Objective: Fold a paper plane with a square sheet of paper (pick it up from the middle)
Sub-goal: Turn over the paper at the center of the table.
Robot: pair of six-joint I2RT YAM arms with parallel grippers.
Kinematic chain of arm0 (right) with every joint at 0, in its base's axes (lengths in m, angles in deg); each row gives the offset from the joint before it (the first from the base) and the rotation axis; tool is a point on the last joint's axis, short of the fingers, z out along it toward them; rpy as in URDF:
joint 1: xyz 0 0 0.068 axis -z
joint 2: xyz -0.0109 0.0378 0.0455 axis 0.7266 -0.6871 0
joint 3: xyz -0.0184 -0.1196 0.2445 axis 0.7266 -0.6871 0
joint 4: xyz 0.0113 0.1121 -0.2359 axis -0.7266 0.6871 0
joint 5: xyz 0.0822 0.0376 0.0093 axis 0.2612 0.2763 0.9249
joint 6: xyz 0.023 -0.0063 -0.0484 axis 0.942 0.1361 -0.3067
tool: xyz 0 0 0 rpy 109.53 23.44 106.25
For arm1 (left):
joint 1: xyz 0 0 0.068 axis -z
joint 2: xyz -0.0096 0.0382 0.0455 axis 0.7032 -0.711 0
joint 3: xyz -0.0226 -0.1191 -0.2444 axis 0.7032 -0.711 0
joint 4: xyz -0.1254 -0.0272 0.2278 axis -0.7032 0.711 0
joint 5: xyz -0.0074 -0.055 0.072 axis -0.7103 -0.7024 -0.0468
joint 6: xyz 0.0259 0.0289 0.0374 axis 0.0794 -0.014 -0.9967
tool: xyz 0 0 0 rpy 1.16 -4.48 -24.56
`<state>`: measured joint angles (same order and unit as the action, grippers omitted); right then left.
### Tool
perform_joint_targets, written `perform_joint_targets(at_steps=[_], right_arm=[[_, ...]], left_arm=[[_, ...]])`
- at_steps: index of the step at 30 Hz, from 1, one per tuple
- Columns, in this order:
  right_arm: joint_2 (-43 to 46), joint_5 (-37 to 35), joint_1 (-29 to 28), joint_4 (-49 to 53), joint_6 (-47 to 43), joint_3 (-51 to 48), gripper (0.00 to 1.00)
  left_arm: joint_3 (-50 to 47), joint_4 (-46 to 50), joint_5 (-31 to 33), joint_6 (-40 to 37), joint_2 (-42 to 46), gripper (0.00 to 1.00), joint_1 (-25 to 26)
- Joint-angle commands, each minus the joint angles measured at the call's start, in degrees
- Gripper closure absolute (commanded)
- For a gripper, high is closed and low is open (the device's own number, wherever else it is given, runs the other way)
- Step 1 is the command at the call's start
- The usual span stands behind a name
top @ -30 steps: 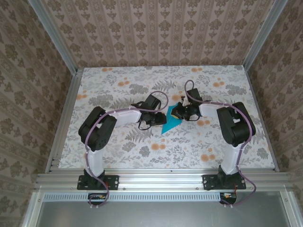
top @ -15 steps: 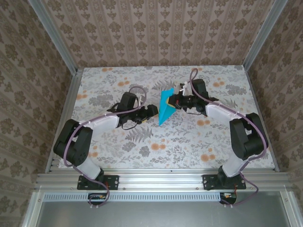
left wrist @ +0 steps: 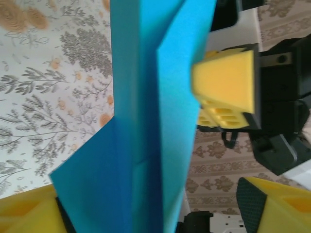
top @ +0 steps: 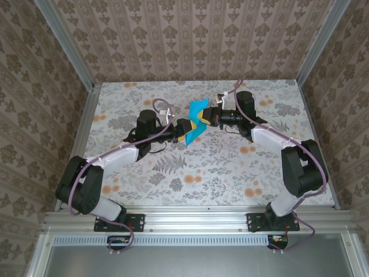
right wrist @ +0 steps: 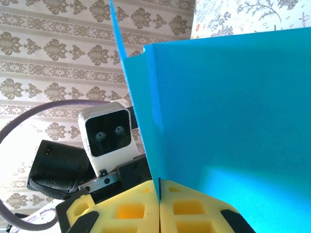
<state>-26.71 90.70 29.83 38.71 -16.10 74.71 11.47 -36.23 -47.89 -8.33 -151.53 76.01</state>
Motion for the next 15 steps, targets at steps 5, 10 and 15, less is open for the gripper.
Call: perform_joint_targets(at_steps=[5,10,15], right_arm=[[0.97,2.34,-0.15,-2.85,1.48,-1.05,0.92],[0.6,3.08,-0.21,-2.81,1.53,-1.07,0.92],[-0.37,3.87,-0.23,-2.76,1.64,-1.15,0.91]], left_arm=[[-0.31,-1.62,-0.71,0.02,2.63,0.33,-0.57],[0.64,1.6,-0.33,-2.16,2.38,0.49,-0.47],[1.06,2.27,-0.48,-3.03,2.27,0.6,-0.39]])
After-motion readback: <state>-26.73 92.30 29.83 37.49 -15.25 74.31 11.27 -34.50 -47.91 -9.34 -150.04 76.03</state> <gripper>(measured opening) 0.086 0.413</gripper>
